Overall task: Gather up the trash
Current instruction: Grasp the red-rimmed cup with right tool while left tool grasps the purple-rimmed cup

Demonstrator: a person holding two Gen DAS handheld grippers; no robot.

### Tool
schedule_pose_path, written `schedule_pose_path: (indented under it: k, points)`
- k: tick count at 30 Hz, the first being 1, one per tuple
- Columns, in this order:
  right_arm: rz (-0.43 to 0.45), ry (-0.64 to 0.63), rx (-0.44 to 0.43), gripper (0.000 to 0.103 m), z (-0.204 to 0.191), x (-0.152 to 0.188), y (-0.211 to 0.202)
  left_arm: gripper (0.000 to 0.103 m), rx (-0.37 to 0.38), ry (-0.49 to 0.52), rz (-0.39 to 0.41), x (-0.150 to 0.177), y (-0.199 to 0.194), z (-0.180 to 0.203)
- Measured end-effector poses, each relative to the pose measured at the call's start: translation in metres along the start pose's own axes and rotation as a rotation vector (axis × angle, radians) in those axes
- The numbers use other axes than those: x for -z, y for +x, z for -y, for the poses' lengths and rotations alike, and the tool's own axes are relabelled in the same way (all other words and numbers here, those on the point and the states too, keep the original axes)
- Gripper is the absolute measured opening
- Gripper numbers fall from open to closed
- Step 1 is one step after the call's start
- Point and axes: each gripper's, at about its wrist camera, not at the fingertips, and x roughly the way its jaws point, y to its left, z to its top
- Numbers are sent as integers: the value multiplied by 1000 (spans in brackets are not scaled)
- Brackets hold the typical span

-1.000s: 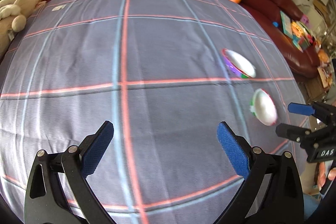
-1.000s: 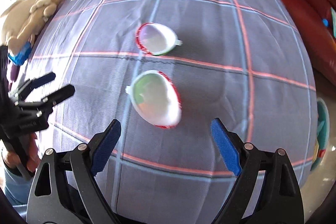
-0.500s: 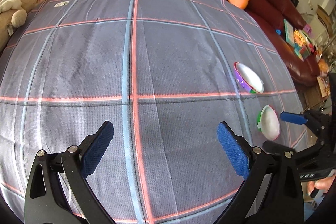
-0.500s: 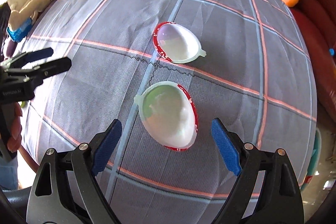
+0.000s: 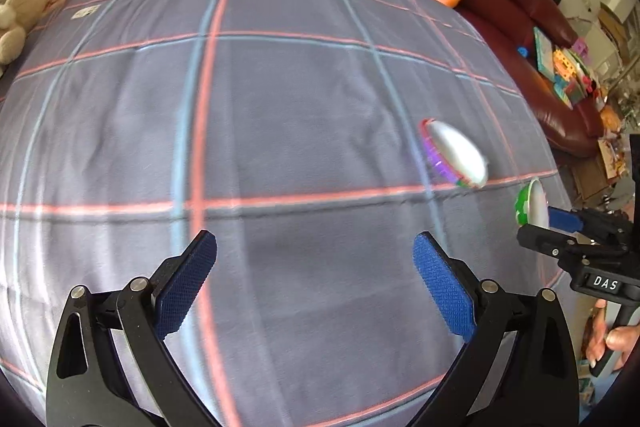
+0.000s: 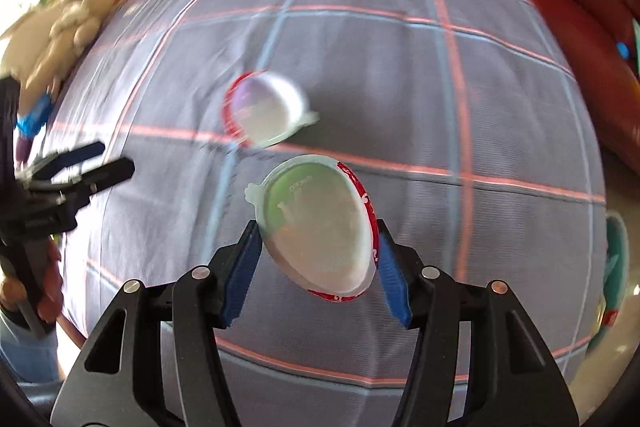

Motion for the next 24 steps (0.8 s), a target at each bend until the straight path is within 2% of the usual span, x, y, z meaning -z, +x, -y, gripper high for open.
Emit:
schedule_pose_path:
  k: [6, 10, 13, 17, 19, 21, 23, 24]
  points:
    - [36, 99, -19, 54, 32, -5, -15, 98, 55, -37, 1, -29, 14, 27]
    - [49, 130, -31, 54, 48, -4, -21, 81, 47, 5, -16, -41, 25, 52]
    - [64, 156, -41, 54, 62, 0, -28, 72, 32, 52, -39, -42, 36, 70]
    - [82, 190, -53, 54, 76, 7, -33, 67, 3, 91, -60, -40, 49, 88]
    - [88, 210, -61, 54, 83, 9, -34, 56, -9, 100, -72, -38, 55, 96]
    - [92, 230, -71, 54, 91, 13, -35, 51, -33, 114, -64, -37, 58, 104]
    - [96, 247, -80, 54, 98, 17, -35, 38, -34, 124, -64, -37, 61, 110]
    - [98, 254, -82, 54, 100, 19, -36, 24, -37, 130, -60, -37, 62, 113]
